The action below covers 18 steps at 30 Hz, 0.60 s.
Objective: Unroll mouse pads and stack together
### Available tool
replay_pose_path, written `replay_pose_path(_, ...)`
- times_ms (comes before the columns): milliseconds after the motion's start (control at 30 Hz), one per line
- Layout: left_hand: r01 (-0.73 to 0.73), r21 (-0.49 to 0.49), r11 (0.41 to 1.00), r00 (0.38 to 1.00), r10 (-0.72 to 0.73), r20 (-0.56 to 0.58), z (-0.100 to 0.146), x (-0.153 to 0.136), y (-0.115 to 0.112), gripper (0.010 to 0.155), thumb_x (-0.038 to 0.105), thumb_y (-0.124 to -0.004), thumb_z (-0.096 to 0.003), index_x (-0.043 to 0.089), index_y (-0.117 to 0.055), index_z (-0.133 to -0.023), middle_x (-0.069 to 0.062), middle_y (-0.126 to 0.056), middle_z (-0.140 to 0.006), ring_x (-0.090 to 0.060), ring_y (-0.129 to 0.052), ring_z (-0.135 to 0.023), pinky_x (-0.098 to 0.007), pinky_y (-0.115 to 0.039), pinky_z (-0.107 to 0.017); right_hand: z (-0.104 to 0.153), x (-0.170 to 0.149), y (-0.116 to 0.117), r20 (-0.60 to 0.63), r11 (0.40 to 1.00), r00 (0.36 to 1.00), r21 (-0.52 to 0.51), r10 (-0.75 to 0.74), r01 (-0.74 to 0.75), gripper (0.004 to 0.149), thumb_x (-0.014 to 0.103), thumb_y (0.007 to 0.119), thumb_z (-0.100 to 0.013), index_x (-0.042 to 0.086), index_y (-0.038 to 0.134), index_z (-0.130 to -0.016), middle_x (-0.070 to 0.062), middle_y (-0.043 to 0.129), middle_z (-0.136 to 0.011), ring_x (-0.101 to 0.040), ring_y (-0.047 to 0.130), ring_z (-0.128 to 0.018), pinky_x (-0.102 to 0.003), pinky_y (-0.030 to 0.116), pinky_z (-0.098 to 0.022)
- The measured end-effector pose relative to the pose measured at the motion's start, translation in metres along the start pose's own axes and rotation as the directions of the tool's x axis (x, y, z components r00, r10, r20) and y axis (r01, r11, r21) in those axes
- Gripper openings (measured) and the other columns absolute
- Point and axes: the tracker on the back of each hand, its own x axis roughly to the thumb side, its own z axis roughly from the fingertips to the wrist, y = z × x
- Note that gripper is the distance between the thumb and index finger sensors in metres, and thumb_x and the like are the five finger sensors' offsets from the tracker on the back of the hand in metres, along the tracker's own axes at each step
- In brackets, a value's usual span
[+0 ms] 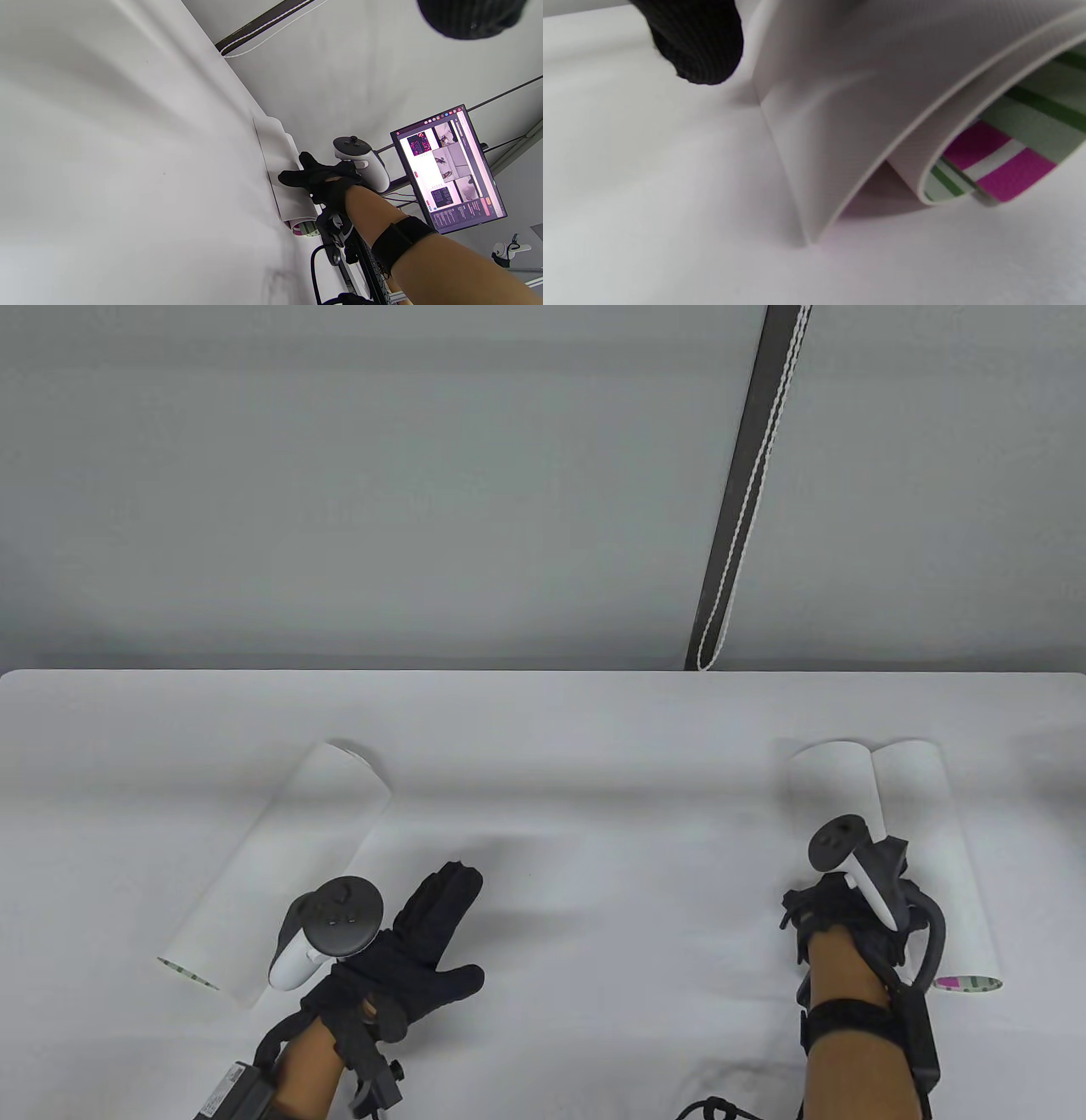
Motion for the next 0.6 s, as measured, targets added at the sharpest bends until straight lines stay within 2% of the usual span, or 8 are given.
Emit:
replay_pose_path(133, 0.010, -0.003, 1.000, 1.000, -0.010, -0.016, 0.000, -0.001, -0.002, 0.102, 0.080, -0.065, -0.0359, 0.036, -0.007, -0.108, -0.010, 0.000, -0.116, -0.049, -0.003, -0.105, -0.079, -0.018, -0.064, -0.004, 0.003, 0.008, -0.032, 0.993, 0.992, -0.021, 0.119, -0.120, 0.102, 0.038, 0.090, -0.050, 0.017, 0.007, -0.106, -0.035, 0.019, -0.107, -0.061, 0.038, -0.097, -0.070, 0.047, -0.066)
replay_pose_path(233, 0.014, -0.007, 1.000, 1.000, -0.014, -0.017, -0.001, -0.001, -0.002, 0.101, 0.080, -0.064, -0.0361, 0.036, -0.008, -0.108, -0.011, 0.000, -0.116, -0.049, -0.004, -0.105, -0.079, -0.019, -0.064, -0.007, 0.005, 0.009, -0.041, 0.991, 0.992, -0.048, 0.122, -0.124, 0.101, 0.033, 0.091, -0.050, 0.016, 0.008, -0.106, -0.036, 0.023, -0.107, -0.061, 0.044, -0.095, -0.069, 0.051, -0.065)
replay_pose_path(400, 0.018, -0.004, 1.000, 1.000, -0.018, -0.023, -0.001, -0.001, -0.002, 0.101, 0.079, -0.065, -0.0363, 0.036, -0.008, -0.108, -0.011, 0.000, -0.116, -0.049, -0.004, -0.105, -0.079, -0.019, -0.064, -0.005, 0.013, 0.007, -0.034, 0.957, 0.967, -0.138, 0.252, -0.254, 0.098, 0.022, 0.091, -0.048, 0.014, 0.013, -0.106, -0.034, 0.039, -0.104, -0.053, 0.069, -0.086, -0.057, 0.071, -0.059)
replay_pose_path(500, 0.018, -0.005, 1.000, 0.999, -0.019, -0.028, -0.001, -0.001, -0.003, 0.101, 0.079, -0.065, -0.0363, 0.036, -0.008, -0.108, -0.011, 0.000, -0.116, -0.049, -0.004, -0.105, -0.079, -0.019, -0.064, 0.001, 0.015, -0.004, -0.006, 0.963, 0.983, -0.199, 0.183, -0.180, 0.094, 0.014, 0.090, -0.046, 0.015, 0.019, -0.107, -0.031, 0.050, -0.102, -0.047, 0.081, -0.079, -0.051, 0.079, -0.053)
replay_pose_path(600, 0.016, -0.004, 1.000, 1.000, -0.016, -0.025, -0.001, 0.000, -0.003, 0.101, 0.079, -0.065, -0.0365, 0.036, -0.008, -0.108, -0.011, -0.001, -0.116, -0.049, -0.004, -0.105, -0.078, -0.019, -0.064, 0.012, 0.012, -0.022, 0.068, 0.983, 0.996, -0.175, -0.050, 0.061, 0.094, 0.011, 0.090, -0.045, 0.015, 0.020, -0.107, -0.030, 0.053, -0.101, -0.045, 0.086, -0.076, -0.049, 0.082, -0.050)
